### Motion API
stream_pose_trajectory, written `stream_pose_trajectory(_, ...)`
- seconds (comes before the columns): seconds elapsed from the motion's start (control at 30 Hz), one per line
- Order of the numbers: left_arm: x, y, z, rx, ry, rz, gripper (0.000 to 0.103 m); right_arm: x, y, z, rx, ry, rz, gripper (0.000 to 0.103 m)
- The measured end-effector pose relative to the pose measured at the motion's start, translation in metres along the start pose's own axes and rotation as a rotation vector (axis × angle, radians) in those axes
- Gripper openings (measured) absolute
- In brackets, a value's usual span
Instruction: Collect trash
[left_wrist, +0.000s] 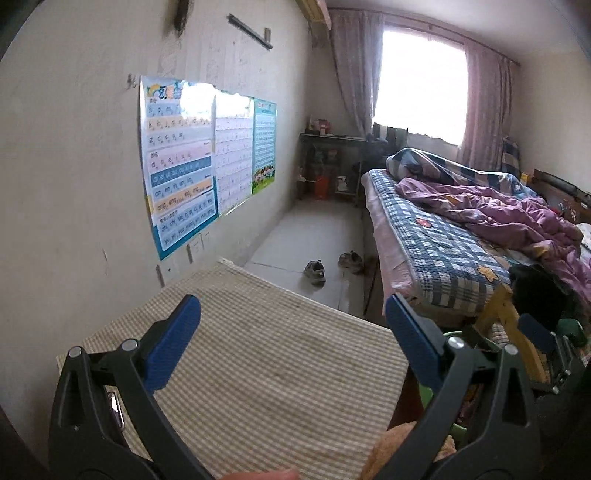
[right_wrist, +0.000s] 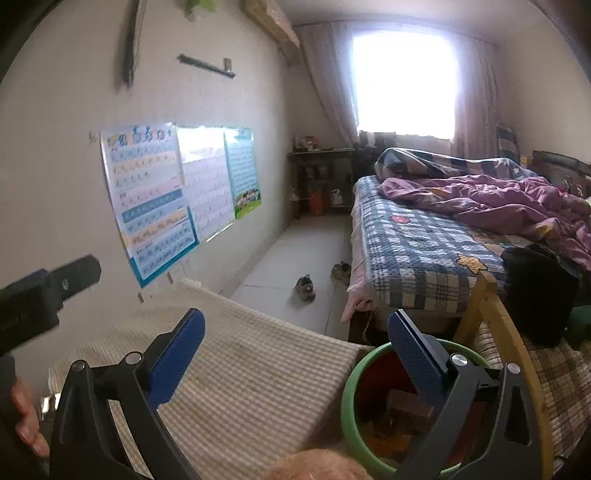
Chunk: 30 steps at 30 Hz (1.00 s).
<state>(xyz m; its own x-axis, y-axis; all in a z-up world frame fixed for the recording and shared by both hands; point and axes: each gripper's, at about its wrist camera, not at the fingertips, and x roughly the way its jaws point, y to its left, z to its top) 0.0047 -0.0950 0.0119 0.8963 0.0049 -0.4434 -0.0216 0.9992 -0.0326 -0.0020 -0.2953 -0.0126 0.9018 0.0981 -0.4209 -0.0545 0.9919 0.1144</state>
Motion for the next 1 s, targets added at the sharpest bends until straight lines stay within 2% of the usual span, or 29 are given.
stream_pose_trajectory(0.23, 0.002, 0.021, -0.004, -0.063, 0.036, -0.002, 0.098, 0.003, 0.015, -0.006, -0.030, 0.037, 0.013, 0.096)
stream_pose_trajectory(0.63, 0.005, 0.032, -0.007, -0.085, 0.066, -0.007, 0.098, 0.008, 0.025, -0.013, -0.060, 0.073, 0.030, 0.096)
stream_pose_trajectory(0.73, 0.011, 0.036, -0.011, -0.095, 0.084, 0.000, 0.098, 0.018, 0.028, -0.020, -0.061, 0.116, 0.037, 0.096)
stream_pose_trajectory(0.87, 0.020, 0.052, -0.022, -0.139, 0.131, 0.003, 0.098, 0.045, 0.032, -0.037, -0.048, 0.219, 0.053, 0.096)
stream_pose_trajectory(1.0, 0.023, 0.078, -0.038, -0.170, 0.145, 0.051, 0.098, 0.083, 0.044, -0.056, -0.065, 0.299, 0.067, 0.096)
